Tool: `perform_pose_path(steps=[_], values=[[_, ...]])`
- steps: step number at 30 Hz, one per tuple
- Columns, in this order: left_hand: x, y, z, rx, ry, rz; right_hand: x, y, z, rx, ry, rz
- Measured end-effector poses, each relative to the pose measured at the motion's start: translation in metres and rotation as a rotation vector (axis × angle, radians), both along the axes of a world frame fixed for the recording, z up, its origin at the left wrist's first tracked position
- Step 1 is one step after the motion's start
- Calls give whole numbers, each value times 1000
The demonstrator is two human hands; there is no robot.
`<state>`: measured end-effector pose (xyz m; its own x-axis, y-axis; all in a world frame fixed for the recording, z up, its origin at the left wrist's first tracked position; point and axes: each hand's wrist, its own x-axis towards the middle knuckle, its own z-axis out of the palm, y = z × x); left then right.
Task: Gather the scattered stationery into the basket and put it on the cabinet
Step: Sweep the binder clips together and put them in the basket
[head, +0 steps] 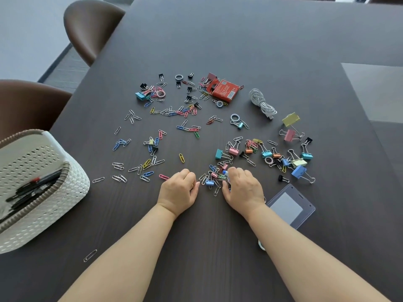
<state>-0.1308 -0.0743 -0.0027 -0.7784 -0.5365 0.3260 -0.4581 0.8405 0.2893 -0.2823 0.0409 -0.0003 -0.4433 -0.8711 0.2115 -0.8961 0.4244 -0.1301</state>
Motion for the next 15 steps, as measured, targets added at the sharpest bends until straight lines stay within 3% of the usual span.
perform_pose_path(steps=[4, 9, 15], values=[[18, 3, 6, 76, 27, 52, 8, 4, 10, 57, -160, 43], [58, -3, 39, 134, 172, 181, 27, -17, 45, -24, -364, 44], [142, -40, 138, -70, 377, 278, 82, -78, 120, -174, -413, 203]])
